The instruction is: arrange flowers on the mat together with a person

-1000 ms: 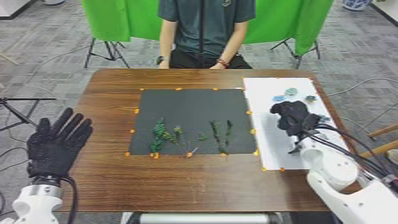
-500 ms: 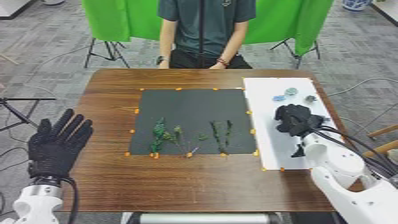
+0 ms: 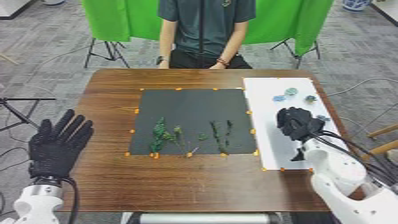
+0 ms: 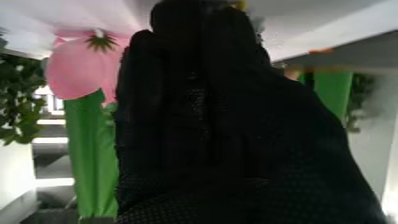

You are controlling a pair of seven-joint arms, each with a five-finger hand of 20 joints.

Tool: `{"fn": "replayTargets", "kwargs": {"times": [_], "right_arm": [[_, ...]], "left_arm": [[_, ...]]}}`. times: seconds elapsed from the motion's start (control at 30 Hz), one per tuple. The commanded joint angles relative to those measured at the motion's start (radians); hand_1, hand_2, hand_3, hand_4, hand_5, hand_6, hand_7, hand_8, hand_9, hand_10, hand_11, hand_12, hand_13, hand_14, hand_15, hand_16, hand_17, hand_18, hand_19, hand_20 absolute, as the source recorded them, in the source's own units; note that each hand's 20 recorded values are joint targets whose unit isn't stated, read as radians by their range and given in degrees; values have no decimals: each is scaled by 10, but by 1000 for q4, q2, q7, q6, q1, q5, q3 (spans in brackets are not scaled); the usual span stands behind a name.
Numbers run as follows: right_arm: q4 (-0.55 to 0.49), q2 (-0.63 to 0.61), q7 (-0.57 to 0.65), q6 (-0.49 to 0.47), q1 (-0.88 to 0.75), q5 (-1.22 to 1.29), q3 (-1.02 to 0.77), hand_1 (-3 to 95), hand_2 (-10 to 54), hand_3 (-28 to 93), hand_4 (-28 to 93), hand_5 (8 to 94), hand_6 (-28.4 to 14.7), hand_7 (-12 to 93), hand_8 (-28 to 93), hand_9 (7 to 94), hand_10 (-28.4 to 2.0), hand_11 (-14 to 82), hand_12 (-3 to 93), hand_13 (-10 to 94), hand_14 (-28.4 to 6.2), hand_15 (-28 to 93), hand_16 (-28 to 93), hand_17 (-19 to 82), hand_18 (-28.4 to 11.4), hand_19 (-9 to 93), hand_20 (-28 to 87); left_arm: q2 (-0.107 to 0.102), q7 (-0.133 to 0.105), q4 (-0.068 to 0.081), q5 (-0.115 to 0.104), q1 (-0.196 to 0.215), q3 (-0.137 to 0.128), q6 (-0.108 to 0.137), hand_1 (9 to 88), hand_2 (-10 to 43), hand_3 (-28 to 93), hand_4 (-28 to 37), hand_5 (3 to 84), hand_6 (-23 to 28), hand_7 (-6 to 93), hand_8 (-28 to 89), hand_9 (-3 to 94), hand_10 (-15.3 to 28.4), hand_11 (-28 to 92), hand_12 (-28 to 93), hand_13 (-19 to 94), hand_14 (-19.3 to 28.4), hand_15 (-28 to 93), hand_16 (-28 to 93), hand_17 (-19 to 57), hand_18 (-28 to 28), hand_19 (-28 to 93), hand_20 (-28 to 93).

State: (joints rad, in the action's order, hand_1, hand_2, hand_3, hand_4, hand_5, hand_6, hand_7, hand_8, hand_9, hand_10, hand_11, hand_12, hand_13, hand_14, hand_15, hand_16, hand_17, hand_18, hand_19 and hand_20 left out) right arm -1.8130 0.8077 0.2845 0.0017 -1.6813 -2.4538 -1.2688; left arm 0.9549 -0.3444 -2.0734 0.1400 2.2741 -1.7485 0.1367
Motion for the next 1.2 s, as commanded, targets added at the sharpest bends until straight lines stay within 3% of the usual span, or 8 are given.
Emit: {"fn": "replayTargets", "kwargs": {"times": [0.03,0.3,0.5,0.8,1.0,1.07,1.1,1.2], "right_arm": [[-76,-19,-36,84,-24,-23,16,733,-95,564,-282,653,8,447,-10,783,-59,96,381,819,11,149,398,503,-24,826,167],[-148,62,-129,112,163,15,160,725,-95,571,-279,654,5,448,-5,786,-58,96,389,819,7,141,409,503,-21,823,168],[-82,223,-248,78,375,82,346,718,-95,569,-276,647,1,443,-5,777,-60,93,387,811,7,134,410,503,-25,814,175],[71,383,-321,31,540,48,576,703,-95,581,-280,628,0,447,-10,759,-59,94,384,789,-2,134,409,483,-42,792,210],[193,417,-267,58,635,42,736,697,-95,588,-282,615,-1,457,-22,747,-61,93,377,772,-3,131,404,459,-46,793,176],[187,401,-208,79,663,72,805,697,-95,587,-282,616,-1,457,-26,745,-63,93,376,769,-4,129,401,455,-46,795,160],[191,403,-193,75,668,70,818,697,-95,588,-282,616,-2,457,-27,745,-63,93,376,769,-4,128,400,454,-46,796,156],[235,435,-166,84,685,65,844,697,-95,587,-282,616,-2,458,-29,745,-62,93,374,768,-3,128,401,454,-46,798,150]], "left_arm": [[5,6,3,-7,16,-4,13,271,106,695,-283,421,73,77,-95,385,133,140,53,275,155,259,-74,-39,112,291,65],[5,0,-7,-9,41,-18,27,271,106,694,-283,422,73,77,-96,385,133,141,52,275,155,260,-75,-39,112,290,65],[-2,-5,-4,-15,33,-10,38,270,106,695,-283,422,74,76,-95,386,133,140,52,276,154,259,-75,-39,112,291,65],[-23,-14,13,-18,-7,30,38,271,108,696,-283,425,76,76,-95,387,135,142,52,279,152,256,-75,-39,112,290,65],[-39,-23,16,-20,-20,51,39,271,108,697,-283,425,76,75,-95,389,136,141,51,279,150,255,-76,-39,113,291,65],[-47,-34,-3,-25,10,47,35,271,108,696,-283,426,76,75,-95,389,136,142,51,279,150,255,-76,-39,113,292,65],[-52,-40,-4,-26,7,56,39,272,109,695,-283,426,76,75,-95,390,136,142,51,279,150,255,-76,-39,113,292,65],[-50,-30,14,-30,-26,69,37,271,109,697,-283,426,76,75,-95,390,136,142,51,280,149,255,-76,-39,113,293,65]]}}
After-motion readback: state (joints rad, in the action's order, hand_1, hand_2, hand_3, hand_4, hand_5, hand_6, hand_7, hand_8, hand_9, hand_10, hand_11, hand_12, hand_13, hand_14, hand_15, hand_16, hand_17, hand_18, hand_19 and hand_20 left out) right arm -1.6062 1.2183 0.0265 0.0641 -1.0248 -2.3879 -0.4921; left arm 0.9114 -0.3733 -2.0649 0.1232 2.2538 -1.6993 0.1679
